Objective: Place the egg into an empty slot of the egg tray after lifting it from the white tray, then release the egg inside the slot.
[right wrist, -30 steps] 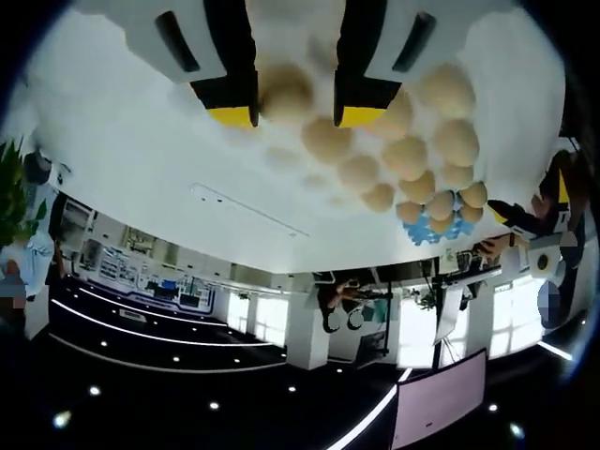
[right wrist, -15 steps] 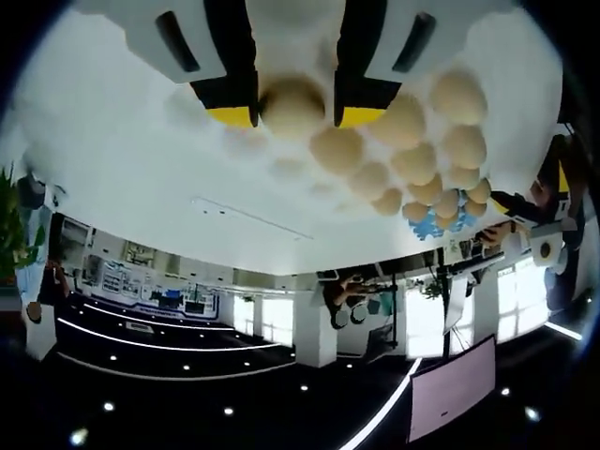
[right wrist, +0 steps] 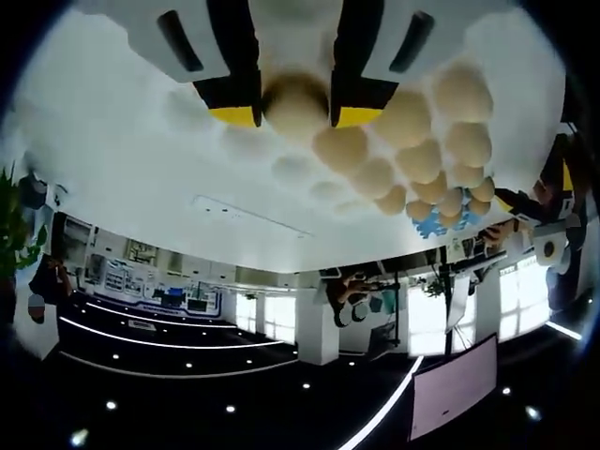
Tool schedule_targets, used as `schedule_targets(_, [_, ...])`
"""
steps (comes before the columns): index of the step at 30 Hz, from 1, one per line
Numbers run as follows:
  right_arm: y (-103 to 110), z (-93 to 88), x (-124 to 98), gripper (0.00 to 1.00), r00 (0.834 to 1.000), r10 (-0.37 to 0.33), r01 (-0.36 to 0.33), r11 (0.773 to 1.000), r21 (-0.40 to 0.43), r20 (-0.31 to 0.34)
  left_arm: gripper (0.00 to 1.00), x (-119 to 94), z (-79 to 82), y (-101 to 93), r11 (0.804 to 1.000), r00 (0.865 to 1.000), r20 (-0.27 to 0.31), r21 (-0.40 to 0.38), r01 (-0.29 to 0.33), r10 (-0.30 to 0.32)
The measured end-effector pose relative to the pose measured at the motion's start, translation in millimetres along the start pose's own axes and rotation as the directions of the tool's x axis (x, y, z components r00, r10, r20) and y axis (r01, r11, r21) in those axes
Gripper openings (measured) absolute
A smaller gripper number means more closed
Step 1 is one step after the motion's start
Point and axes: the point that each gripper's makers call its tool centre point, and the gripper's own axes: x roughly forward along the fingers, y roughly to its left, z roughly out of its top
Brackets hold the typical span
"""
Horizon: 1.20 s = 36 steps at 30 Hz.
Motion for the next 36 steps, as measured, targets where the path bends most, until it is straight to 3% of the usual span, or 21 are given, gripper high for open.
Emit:
schedule_targets(22, [1, 2.2, -1, 0.29, 1.0, -0.026, 0.026, 1.0, -0.009, -0.006, 0.85, -10, -1.9, 5.6, 1.0, 1.0, 0.021, -0.012, -0.012, 0.012])
schedule_targets(36, [4, 27.3, -11, 0.29, 0.998, -0.019, 0.017, 0.999, 0.029, 0.055, 0.84, -11, -2.2, 7.9, 1.0, 1.0, 0.028, -0.017, -0.011, 0.012])
